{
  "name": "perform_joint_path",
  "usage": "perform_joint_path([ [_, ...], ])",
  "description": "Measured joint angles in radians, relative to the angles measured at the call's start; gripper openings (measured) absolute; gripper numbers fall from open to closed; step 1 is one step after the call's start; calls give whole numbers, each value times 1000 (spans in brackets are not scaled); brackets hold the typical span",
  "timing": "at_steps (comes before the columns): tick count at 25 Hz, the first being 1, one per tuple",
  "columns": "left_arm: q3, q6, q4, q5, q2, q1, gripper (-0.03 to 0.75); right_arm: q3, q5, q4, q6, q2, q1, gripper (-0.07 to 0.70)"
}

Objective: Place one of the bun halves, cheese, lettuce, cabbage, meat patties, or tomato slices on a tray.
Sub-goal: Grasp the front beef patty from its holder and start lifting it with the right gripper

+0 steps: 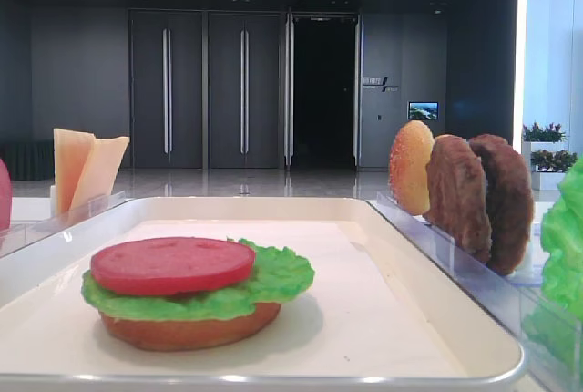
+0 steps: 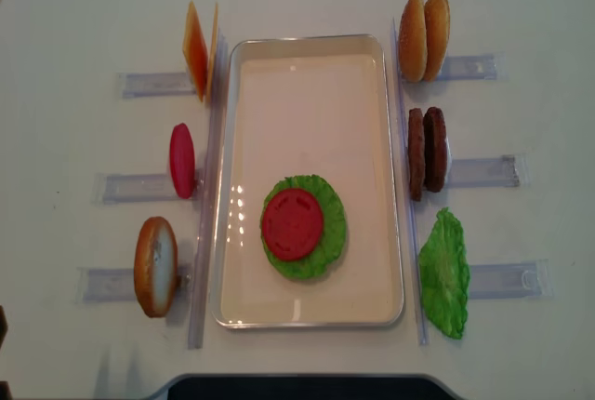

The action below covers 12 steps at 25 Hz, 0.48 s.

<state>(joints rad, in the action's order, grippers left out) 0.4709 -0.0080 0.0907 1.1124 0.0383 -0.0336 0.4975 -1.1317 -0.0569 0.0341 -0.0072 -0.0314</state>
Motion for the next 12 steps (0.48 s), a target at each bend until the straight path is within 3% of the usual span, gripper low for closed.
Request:
perform_joint_path([
  [12,0,0,0,0,0,0,327,0,0,0,0,0,0,365],
])
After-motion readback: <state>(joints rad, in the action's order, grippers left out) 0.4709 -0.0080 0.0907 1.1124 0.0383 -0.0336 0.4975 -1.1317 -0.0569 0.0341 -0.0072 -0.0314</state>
